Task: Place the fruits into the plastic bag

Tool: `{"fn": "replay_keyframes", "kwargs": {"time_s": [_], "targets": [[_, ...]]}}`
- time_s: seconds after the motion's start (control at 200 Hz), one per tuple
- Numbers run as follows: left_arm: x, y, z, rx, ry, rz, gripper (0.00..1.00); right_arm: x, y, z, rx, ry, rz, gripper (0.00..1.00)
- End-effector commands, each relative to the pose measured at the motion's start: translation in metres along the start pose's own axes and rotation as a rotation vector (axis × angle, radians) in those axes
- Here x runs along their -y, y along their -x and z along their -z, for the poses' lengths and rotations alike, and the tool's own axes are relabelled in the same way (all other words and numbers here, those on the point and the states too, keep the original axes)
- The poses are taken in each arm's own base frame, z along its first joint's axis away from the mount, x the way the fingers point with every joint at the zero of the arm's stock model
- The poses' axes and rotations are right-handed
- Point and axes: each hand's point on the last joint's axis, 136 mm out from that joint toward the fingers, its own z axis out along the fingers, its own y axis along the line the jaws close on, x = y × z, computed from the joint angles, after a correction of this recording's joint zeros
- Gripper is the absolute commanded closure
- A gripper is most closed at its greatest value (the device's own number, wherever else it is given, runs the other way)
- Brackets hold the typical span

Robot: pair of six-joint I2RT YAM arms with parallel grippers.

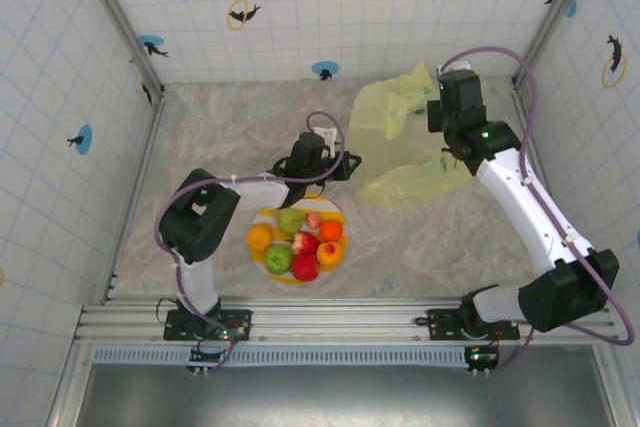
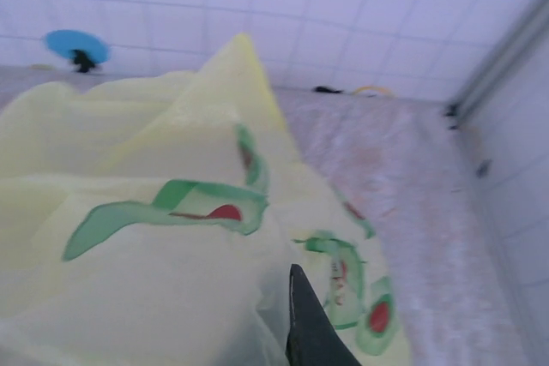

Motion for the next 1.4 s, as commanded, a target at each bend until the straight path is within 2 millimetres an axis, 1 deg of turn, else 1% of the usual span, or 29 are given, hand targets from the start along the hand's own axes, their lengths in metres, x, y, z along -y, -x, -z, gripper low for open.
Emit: {"fn": "replay_keyframes", "kwargs": {"time_s": [0.0, 0.07, 0.105, 0.155, 0.225, 0.335, 0.39, 0.47, 0.54, 0.656, 0.666, 0.681, 0.771, 0.881, 1.036, 1.141, 1.241, 1.256, 1.396], "targets": [[-0.016, -0.011, 0.005, -0.023, 0.069, -0.001, 1.0, 0.031, 0.018, 0.008, 0.014, -0.161, 0.067, 0.97], [-0.022, -0.018, 0.003, -0.038, 0.083, 0.001, 1.0, 0.034, 0.022, 0.007, 0.025, -0.159, 0.054, 0.97], [-0.023, -0.02, 0.003, -0.041, 0.087, 0.002, 1.0, 0.032, 0.024, 0.005, 0.031, -0.14, 0.044, 0.97], [-0.023, -0.021, 0.002, -0.042, 0.087, 0.001, 1.0, 0.025, 0.02, 0.0, 0.023, -0.097, 0.028, 0.97], [-0.019, -0.022, 0.001, -0.045, 0.077, -0.009, 1.0, 0.012, 0.009, -0.009, 0.0, -0.022, 0.006, 0.97], [-0.008, -0.023, 0.0, -0.052, 0.049, -0.037, 1.0, -0.015, -0.015, -0.023, -0.042, 0.128, -0.021, 0.97], [-0.004, -0.025, 0.0, -0.056, 0.038, -0.059, 0.88, -0.029, -0.027, -0.025, -0.058, 0.216, -0.035, 0.97], [0.002, -0.026, 0.001, -0.059, 0.031, -0.091, 0.75, -0.048, -0.044, -0.027, -0.078, 0.321, -0.038, 0.97], [0.005, -0.028, 0.003, -0.06, 0.033, -0.114, 0.62, -0.056, -0.058, -0.028, -0.101, 0.362, -0.043, 0.97], [0.008, -0.025, 0.008, -0.046, 0.055, -0.156, 0.46, -0.063, -0.079, -0.033, -0.147, 0.401, -0.061, 0.97], [0.002, -0.032, 0.009, -0.06, 0.068, -0.154, 0.45, -0.063, -0.081, -0.033, -0.152, 0.404, -0.063, 0.97], [-0.001, -0.035, 0.011, -0.066, 0.08, -0.154, 0.43, -0.064, -0.083, -0.033, -0.159, 0.407, -0.065, 0.97], [-0.013, -0.04, 0.021, -0.071, 0.141, -0.177, 0.31, -0.064, -0.089, -0.035, -0.178, 0.426, -0.081, 0.97], [-0.026, -0.045, 0.037, -0.074, 0.213, -0.217, 0.23, -0.064, -0.093, -0.034, -0.183, 0.454, -0.102, 0.97], [-0.028, -0.045, 0.061, -0.063, 0.261, -0.271, 0.17, -0.066, -0.098, -0.035, -0.19, 0.48, -0.127, 0.96], [-0.022, -0.041, 0.073, -0.043, 0.266, -0.31, 0.15, -0.07, -0.098, -0.035, -0.196, 0.508, -0.163, 0.96], [-0.005, -0.037, 0.08, -0.016, 0.283, -0.411, 0.12, -0.075, -0.097, -0.035, -0.208, 0.535, -0.208, 0.96], [-0.002, -0.037, 0.081, -0.013, 0.289, -0.46, 0.11, -0.075, -0.096, -0.035, -0.209, 0.538, -0.214, 0.96], [0.034, -0.032, 0.083, 0.055, 0.378, -0.723, 0.05, -0.083, -0.095, -0.035, -0.224, 0.575, -0.26, 0.96]]}}
